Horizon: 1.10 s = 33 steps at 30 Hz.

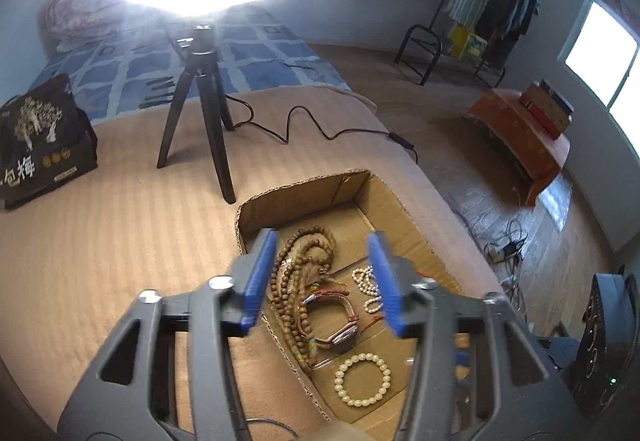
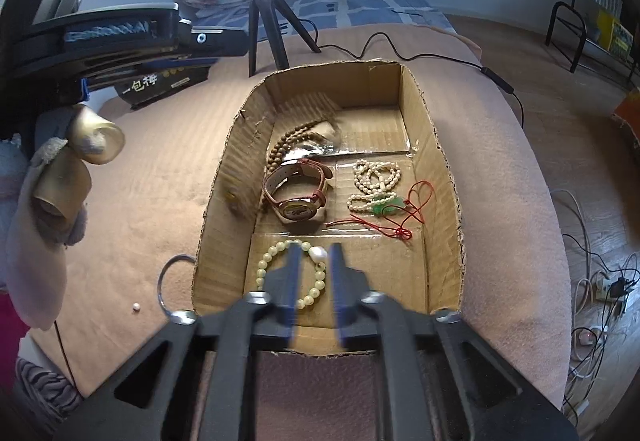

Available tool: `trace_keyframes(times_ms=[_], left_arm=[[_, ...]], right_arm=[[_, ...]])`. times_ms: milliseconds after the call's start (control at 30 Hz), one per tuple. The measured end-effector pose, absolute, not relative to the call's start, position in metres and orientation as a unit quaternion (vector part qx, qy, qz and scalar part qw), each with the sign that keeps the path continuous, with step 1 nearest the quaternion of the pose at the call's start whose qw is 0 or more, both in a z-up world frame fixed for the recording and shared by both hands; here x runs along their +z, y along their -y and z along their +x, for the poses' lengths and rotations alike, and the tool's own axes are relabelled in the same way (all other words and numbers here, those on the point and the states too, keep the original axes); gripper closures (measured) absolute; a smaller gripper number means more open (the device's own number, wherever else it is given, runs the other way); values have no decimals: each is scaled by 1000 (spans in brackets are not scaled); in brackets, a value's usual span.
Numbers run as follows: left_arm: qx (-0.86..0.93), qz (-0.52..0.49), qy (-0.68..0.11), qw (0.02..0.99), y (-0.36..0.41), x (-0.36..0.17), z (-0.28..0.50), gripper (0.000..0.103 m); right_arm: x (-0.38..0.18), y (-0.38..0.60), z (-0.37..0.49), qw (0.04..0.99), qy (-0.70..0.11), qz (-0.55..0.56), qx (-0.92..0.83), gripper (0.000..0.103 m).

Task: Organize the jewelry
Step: 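Open the left tool over the box while the right tool releases the pearl into it, then move the left tool to the other white pearl while the right tool approaches the blue bangle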

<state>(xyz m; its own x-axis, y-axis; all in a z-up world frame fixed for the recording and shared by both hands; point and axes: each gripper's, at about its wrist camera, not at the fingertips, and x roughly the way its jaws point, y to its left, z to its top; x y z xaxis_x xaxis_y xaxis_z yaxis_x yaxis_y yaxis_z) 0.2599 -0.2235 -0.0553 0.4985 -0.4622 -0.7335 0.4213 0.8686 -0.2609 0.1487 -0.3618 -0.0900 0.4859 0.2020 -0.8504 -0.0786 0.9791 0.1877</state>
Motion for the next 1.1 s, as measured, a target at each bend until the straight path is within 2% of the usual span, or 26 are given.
trace_keyframes(times_ms=[33,167,567,867,1100], left_arm=[[-254,-25,-432,865,221,-55,259,52],[-249,-24,-432,866,214,-55,256,52],[-245,-15,-418,875,179,-42,225,52],[-246,-9,-409,879,131,-30,182,52],[-253,15,-417,873,100,-44,142,52]], right_arm=[[-89,363,148,862,-496,64,78,55],[-84,367,148,868,-488,72,61,40],[-73,357,134,875,-472,88,66,39],[-57,325,104,887,-448,52,100,38],[-61,309,79,887,-441,60,123,35]])
